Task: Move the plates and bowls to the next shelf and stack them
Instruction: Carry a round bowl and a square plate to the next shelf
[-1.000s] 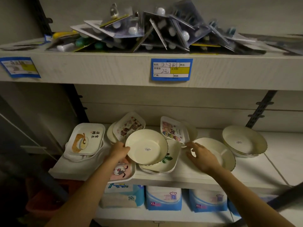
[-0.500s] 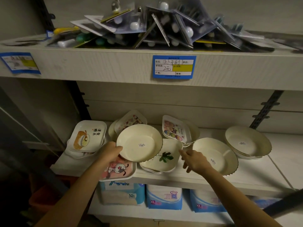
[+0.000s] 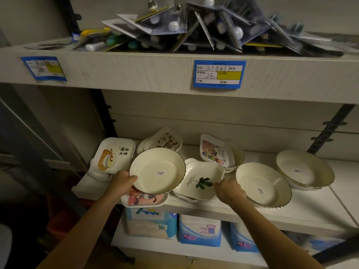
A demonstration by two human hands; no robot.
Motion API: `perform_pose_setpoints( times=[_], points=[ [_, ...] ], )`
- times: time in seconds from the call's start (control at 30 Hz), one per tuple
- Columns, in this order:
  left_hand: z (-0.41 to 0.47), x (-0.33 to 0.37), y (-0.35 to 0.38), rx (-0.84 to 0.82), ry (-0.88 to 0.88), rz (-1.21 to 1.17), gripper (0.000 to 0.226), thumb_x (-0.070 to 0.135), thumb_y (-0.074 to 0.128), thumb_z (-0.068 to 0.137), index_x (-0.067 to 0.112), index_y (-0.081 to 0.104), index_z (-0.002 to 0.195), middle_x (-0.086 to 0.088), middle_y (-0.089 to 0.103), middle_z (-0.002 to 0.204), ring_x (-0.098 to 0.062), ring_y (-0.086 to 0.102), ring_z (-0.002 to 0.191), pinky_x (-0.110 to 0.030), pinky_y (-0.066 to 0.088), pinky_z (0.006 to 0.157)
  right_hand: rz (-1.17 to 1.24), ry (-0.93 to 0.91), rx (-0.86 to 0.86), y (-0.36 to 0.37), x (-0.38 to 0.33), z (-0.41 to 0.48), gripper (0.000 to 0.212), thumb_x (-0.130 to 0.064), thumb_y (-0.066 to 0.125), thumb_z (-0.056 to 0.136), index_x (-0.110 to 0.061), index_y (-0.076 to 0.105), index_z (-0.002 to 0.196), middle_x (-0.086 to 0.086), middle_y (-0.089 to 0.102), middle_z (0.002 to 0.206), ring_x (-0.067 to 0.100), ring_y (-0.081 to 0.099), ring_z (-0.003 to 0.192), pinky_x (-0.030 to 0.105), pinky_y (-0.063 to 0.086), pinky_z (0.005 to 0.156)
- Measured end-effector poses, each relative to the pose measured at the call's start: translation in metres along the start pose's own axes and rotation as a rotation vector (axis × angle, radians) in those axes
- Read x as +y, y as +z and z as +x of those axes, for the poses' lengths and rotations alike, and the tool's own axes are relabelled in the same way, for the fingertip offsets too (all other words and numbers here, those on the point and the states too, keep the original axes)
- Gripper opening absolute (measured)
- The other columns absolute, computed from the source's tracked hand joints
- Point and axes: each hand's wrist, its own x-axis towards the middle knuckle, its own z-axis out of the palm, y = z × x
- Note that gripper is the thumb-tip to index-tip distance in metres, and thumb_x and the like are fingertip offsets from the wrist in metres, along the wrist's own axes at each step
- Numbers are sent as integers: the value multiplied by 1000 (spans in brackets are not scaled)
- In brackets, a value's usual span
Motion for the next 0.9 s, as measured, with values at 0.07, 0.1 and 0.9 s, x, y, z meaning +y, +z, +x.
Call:
perform_pose_setpoints(
  times=[0.07, 0.1, 0.9],
  points=[
    [-1, -1, -2, -4, -5, -1, 17, 3, 47, 89, -3, 57, 101, -12, 61, 77, -17, 64, 42, -28, 55, 47, -20, -7, 11, -1, 0, -2, 35, -31, 38, 96, -8, 57, 114, 12, 63, 114, 26, 60, 104, 35, 50, 90],
    [-1, -1, -3, -6, -6, 0, 13, 4, 47, 89, -2, 57, 98, -10, 60, 75, -14, 63, 38, -29, 55, 47, -27, -12, 12, -2, 0, -4, 35, -30, 37, 97, -7, 57, 114, 13, 63, 115, 27, 60, 104, 36, 50, 90],
    [-58, 42, 51, -97, 145, 76, 15, 10, 46, 91, 8, 60, 95, -17, 68, 81, -37, 68, 72, -40, 56, 64, 78, 27, 105, -57, 125, -67, 34, -32, 35, 99, -12, 59, 85, 8, 62, 91, 25, 62, 88, 33, 47, 77]
  ],
)
